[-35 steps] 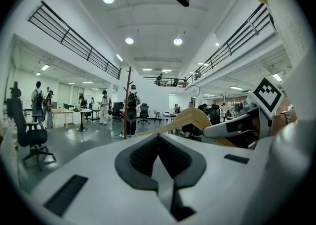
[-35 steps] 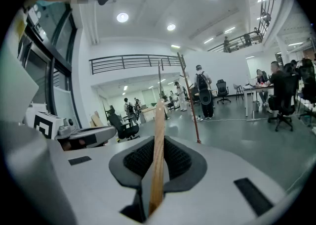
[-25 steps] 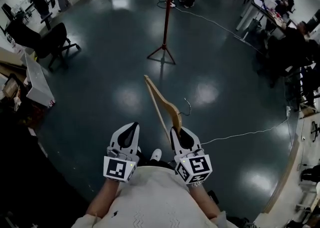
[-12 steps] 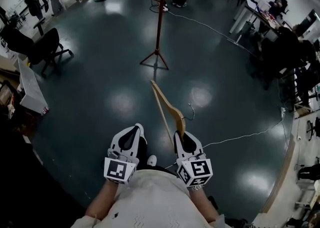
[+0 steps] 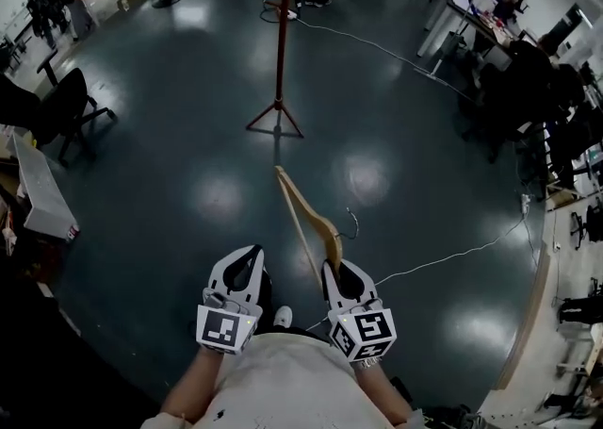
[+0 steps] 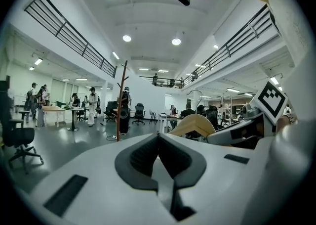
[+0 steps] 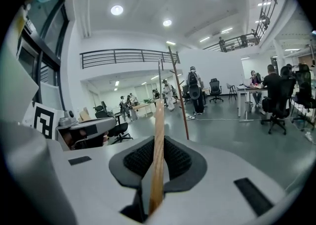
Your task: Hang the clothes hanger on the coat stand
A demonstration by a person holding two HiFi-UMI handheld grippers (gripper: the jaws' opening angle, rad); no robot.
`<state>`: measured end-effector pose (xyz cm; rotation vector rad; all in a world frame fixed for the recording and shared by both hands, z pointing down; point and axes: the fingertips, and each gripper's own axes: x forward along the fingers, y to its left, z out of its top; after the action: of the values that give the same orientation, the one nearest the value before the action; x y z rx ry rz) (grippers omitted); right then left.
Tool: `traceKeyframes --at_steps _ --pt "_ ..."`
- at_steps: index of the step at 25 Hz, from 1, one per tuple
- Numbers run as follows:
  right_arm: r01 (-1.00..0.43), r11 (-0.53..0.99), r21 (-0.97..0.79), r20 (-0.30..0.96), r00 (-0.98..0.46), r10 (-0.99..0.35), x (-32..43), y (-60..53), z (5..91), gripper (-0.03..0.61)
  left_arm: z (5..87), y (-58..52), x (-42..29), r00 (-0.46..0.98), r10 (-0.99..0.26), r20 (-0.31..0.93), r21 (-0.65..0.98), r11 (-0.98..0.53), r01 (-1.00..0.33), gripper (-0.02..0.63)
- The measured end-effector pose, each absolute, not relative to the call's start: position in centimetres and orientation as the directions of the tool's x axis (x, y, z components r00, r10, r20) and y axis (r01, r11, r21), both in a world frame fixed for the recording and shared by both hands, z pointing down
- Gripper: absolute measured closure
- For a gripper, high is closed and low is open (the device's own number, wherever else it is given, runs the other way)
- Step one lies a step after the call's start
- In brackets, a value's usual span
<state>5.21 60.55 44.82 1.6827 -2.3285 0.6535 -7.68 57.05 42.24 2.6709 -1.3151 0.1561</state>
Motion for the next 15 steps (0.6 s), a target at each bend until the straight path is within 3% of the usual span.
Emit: traceKeyframes --at_steps 4,8,15 --pt "-0.934 0.268 -0.236 0.419 -0.346 -0.840 4.5 55.0 45.3 0.509 43.1 51.4 -8.3 0.597 -0.779 0.192 0.094 -0.591 -0.801 0.601" --pt "-0.929 0.280 -0.243 0.418 -0.361 -0.833 3.4 49.7 44.9 0.509 41.7 45.4 -8.1 0.602 -0.791 0.109 0.123 -0.591 -0.798 0.601" --pt "-0.933 0.274 -0.232 0.411 -0.349 -0.842 0.7 41.5 44.4 0.509 41.4 37.1 -9.7 0.642 -0.760 0.096 0.105 -0.634 -0.766 0.601"
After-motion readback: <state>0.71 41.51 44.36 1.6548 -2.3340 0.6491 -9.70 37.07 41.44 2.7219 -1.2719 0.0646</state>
